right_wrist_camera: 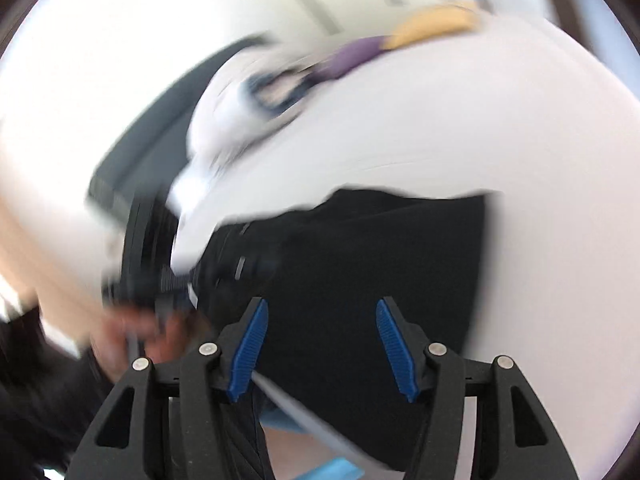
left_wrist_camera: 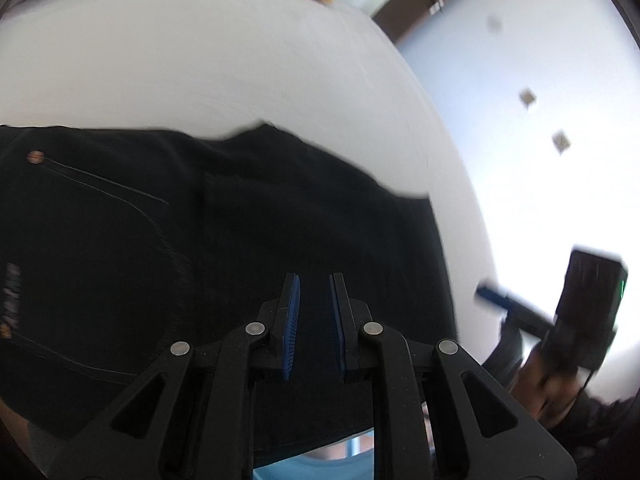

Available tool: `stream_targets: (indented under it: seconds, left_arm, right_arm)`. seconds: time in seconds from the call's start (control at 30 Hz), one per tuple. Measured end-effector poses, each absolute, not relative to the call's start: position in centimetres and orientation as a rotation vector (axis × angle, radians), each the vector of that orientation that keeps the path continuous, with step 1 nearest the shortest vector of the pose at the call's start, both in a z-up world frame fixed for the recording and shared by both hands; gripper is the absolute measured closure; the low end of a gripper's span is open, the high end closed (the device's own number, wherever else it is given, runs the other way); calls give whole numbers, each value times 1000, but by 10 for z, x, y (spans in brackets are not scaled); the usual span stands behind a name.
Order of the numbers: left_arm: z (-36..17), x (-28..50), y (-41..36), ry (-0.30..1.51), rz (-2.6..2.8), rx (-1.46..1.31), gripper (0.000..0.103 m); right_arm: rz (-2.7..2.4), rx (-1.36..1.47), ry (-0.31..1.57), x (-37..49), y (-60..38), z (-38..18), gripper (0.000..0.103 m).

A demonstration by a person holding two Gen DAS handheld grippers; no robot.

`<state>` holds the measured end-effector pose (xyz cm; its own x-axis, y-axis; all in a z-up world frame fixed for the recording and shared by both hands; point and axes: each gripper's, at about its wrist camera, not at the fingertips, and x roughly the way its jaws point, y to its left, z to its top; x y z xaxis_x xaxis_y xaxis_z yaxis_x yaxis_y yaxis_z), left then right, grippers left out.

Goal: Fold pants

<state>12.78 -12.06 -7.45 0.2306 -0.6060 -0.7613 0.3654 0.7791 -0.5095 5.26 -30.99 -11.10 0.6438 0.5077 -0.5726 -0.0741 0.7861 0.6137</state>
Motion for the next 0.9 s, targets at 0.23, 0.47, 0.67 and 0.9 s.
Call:
stream_targets:
  seconds: [0.23,0.47,0.67,0.9]
  left_arm:
    - [-105,111,-146,1230,-648,-210,89]
    - [-107,100,-139,1230,-643,-245,89]
    - [-103,99,-131,1226,-639,-266,89]
    - [-107,95,-131,1219,-627,-257,89]
  right_arm:
    - [466,910,802,94,-385,-147,43]
    - [564,1004,885,143,-383,-189,42]
    - [584,1031,926,123,-369,-209,52]
    - [702,944,1015,66,-316,-213,51]
